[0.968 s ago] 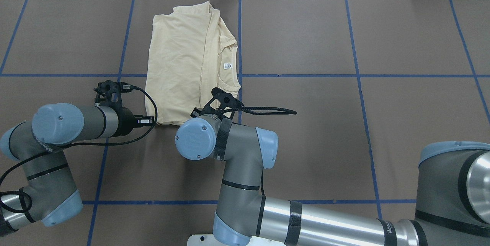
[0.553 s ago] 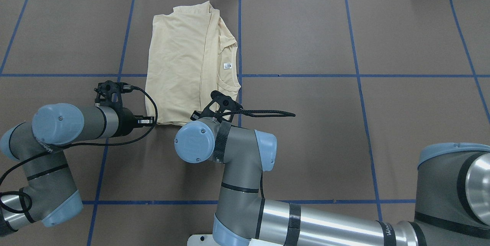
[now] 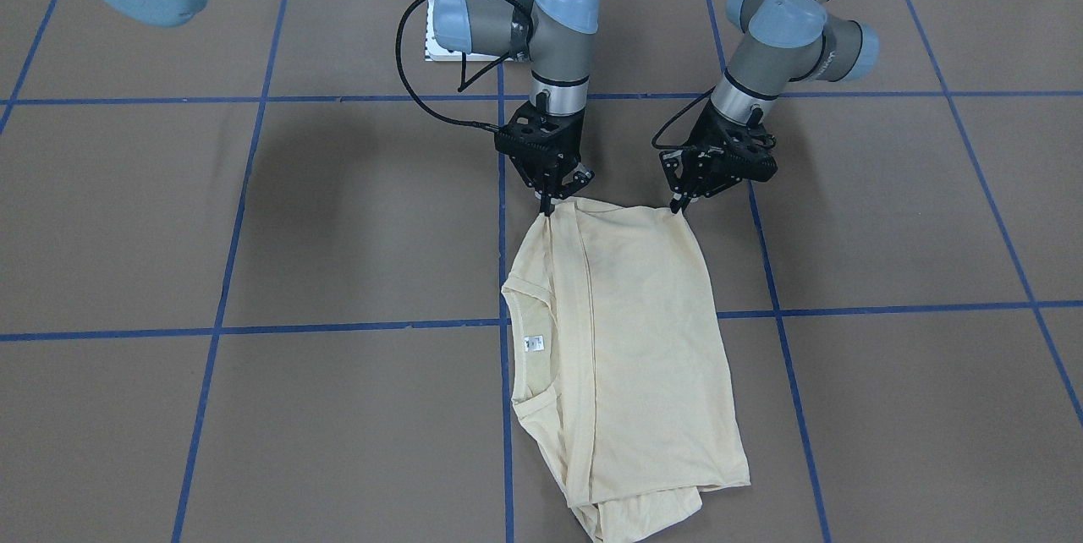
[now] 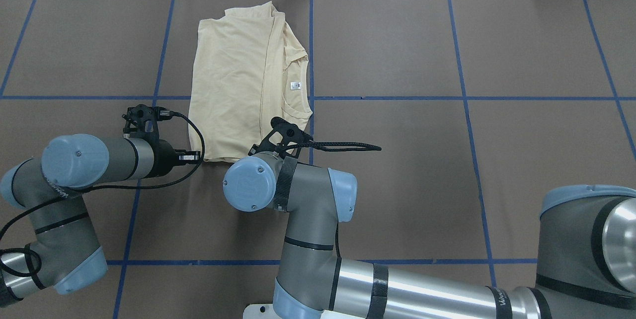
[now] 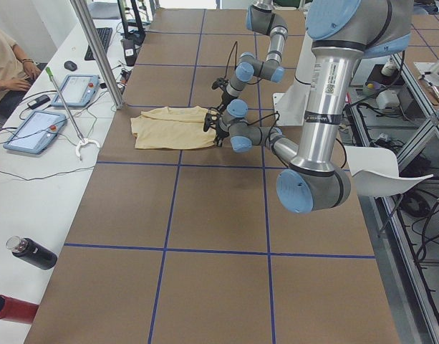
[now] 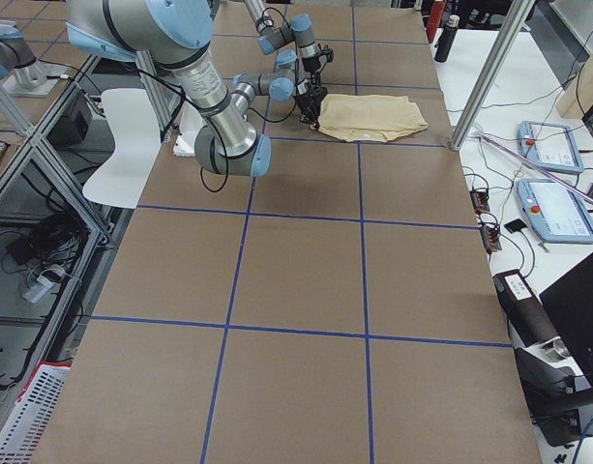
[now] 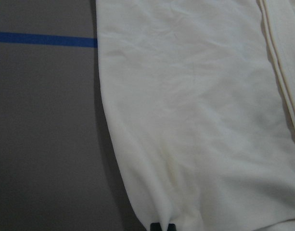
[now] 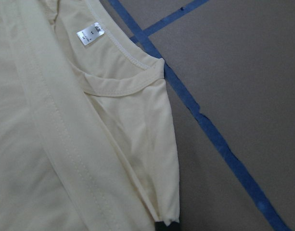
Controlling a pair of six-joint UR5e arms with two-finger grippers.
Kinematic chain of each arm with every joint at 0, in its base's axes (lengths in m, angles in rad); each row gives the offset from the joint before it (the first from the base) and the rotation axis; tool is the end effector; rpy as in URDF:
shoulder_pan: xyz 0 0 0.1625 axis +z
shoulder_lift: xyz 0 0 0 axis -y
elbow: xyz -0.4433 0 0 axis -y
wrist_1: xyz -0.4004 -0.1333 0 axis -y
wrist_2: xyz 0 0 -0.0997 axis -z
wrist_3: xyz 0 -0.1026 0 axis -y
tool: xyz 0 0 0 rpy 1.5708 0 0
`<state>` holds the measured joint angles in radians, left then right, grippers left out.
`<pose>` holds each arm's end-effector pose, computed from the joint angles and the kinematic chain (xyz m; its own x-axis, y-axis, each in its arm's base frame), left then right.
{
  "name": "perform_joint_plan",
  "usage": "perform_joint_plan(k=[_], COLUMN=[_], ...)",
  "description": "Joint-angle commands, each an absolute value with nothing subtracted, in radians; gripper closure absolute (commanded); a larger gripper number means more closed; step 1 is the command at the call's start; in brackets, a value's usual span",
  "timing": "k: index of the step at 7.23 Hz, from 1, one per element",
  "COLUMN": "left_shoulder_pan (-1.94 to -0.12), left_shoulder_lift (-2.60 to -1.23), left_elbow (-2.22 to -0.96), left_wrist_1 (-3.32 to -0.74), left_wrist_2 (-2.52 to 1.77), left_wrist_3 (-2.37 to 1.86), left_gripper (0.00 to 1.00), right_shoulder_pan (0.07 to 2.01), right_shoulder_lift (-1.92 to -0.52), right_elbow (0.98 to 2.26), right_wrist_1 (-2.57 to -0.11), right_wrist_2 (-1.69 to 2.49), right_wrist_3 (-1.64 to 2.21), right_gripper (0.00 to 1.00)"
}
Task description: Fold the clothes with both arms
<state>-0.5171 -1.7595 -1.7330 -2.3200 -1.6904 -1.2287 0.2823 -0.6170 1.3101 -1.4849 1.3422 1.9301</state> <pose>0.4575 -0.3995 0.4176 0.5050 0.0960 -0.8578 0.2431 0.9378 0.2480 -0.7350 -0.3762 0.1642 0.4906 0.4989 0.7144 -0.6375 0.7645 -0.0961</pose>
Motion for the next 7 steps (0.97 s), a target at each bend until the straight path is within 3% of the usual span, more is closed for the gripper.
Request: perform_joint_plan(k=[1, 3, 5, 7], left_shoulder_pan=[-0.517, -0.511, -0.477, -0.387], left_shoulder_lift=[-1.759, -1.761, -1.738, -1.669], left_elbow=[-1.764, -1.914, -1.994, -2.122], left_wrist_1=[-2.312, -2.150, -2.135, -2.134], left_wrist_2=[-1.697, -1.732, -1.738, -1.738], left_wrist_3=[-1.229, -1.227, -1.230, -1.290], left_gripper=[1.00, 1.00, 1.00, 1.00], right_shoulder_pan=[0.284, 0.284, 0.186, 0.031], right_shoulder_lift=[-0.615, -0.728, -0.907, -0.975], right_elbow=[1.327, 1.485, 1.779, 2.092], right_wrist_1=[-1.486, -1.486, -1.552, -1.771], right_wrist_2=[1.344, 1.354, 1.348, 1.268], right_wrist_3=[1.924, 1.899, 1.899, 1.905], right_gripper=[1.00, 1.00, 1.00, 1.00])
